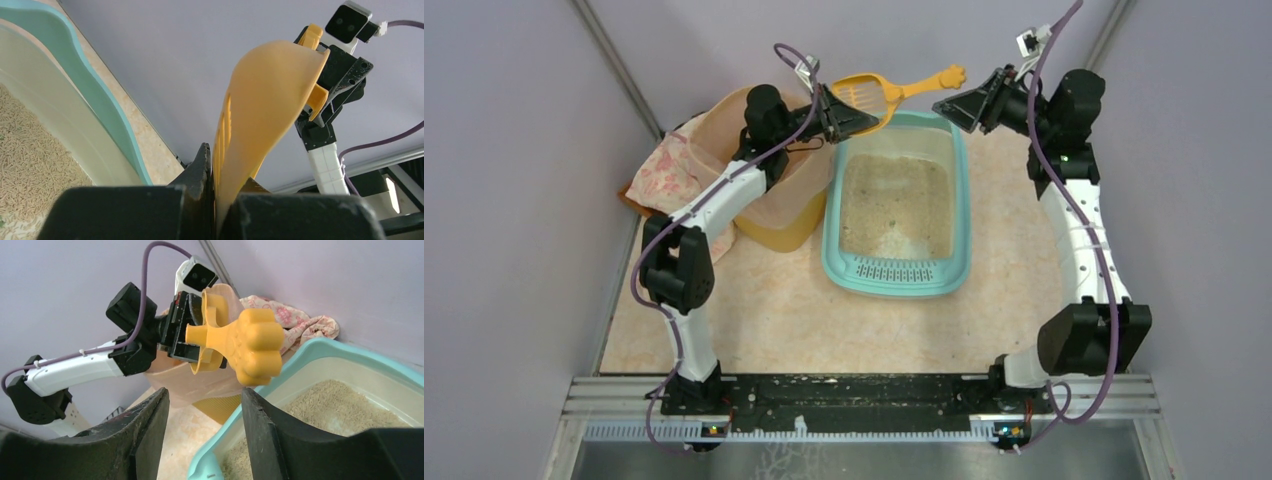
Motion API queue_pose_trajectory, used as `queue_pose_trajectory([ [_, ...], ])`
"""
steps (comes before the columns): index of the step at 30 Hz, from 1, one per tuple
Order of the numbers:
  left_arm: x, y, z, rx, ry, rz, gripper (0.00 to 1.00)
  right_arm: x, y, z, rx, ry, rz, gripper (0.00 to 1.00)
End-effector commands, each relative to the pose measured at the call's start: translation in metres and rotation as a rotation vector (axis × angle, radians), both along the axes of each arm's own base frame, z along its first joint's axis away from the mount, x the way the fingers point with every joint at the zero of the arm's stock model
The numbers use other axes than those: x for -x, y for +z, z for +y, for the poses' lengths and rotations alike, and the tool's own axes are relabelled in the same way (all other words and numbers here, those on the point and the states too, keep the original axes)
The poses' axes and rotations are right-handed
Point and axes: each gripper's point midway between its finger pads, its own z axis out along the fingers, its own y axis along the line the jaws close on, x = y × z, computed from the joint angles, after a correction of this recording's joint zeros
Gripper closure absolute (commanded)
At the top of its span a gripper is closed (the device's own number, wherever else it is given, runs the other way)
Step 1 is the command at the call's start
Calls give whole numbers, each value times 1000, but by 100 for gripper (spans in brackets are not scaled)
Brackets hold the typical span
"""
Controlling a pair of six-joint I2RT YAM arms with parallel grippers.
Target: Clean the litter box
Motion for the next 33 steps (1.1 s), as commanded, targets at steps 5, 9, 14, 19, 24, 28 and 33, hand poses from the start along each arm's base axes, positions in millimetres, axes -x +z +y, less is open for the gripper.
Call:
queue_pose_trajectory([
  [5, -2, 4, 1, 43, -11, 34, 100, -7, 42, -10, -21, -10, -154, 44],
  [9, 3, 5, 0, 48, -31, 37, 100, -18, 45, -10, -46, 1, -165, 44],
  [14, 5, 5, -2, 47, -48, 38, 100, -34, 48, -9, -58, 15, -173, 42],
  [19, 8, 2, -4, 39, -59, 42, 100, -44, 54, -8, -75, 40, -185, 39],
  [24, 9, 0, -6, 36, -65, 47, 100, -49, 56, -6, -96, 61, -181, 42],
  [28, 9, 1, -6, 42, -68, 48, 100, -47, 54, -2, -90, 76, -172, 45],
  [33, 11, 0, -10, 47, -81, 49, 100, -43, 50, 7, -78, 94, -161, 46],
])
